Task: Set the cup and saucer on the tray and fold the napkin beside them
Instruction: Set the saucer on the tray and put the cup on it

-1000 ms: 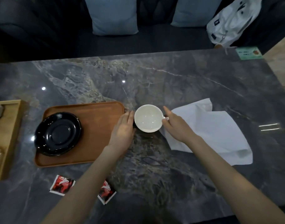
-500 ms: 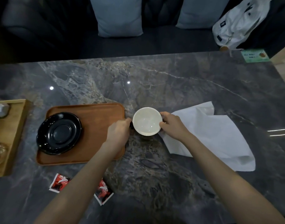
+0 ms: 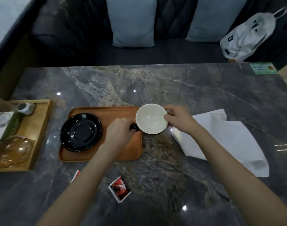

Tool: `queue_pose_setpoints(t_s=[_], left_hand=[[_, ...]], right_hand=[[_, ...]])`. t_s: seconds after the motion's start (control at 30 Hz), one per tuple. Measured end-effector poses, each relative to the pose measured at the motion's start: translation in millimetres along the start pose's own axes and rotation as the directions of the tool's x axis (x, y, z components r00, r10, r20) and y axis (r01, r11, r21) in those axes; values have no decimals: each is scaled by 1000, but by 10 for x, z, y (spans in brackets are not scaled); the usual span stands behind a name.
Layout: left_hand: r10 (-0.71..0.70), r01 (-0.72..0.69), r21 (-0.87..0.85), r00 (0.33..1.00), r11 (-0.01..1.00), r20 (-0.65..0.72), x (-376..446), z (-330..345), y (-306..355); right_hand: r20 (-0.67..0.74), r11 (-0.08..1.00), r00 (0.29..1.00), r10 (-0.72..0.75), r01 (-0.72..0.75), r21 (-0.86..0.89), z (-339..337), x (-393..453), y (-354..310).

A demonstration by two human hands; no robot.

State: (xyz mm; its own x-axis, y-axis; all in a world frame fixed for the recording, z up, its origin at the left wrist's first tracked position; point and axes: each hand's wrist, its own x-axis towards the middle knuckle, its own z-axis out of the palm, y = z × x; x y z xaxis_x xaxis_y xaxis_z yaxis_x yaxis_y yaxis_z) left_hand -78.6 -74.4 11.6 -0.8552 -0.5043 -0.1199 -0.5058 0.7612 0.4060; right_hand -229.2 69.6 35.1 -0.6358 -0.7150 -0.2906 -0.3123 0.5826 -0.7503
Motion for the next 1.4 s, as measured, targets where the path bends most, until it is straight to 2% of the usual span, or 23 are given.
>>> queue_pose_setpoints(t_s=[0.33,0.53,0.7,0.83,1.0,1.4], left_hand=[[-127,115,-96,982,989,-136,-434,-556,-783],[-209,191,-117,963,974,-168,-609,-731,-1365],[-254,225,-163,947,961,-194,-693,-779,-1711],[-332,291,-228,928,929,-167,-700,-720,-1905],[-359,316,-271,925,909,-127,-673,-553,-2068],[-409,386,-239,911,891,-53,-601,-391,-2188]], right_hand=[[17,988,988,-155,155,-19,665,207,-788],[-14,994,994,-112,112,-12,1209,400,-1149],[-44,991,996,-79,83,103,1616,552,-1327],[-46,991,998,-45,51,126,1907,662,-1334],[-31,994,1000,-3,7,109,2120,734,-1271],[-7,996,999,32,-31,86,2268,847,-1168]])
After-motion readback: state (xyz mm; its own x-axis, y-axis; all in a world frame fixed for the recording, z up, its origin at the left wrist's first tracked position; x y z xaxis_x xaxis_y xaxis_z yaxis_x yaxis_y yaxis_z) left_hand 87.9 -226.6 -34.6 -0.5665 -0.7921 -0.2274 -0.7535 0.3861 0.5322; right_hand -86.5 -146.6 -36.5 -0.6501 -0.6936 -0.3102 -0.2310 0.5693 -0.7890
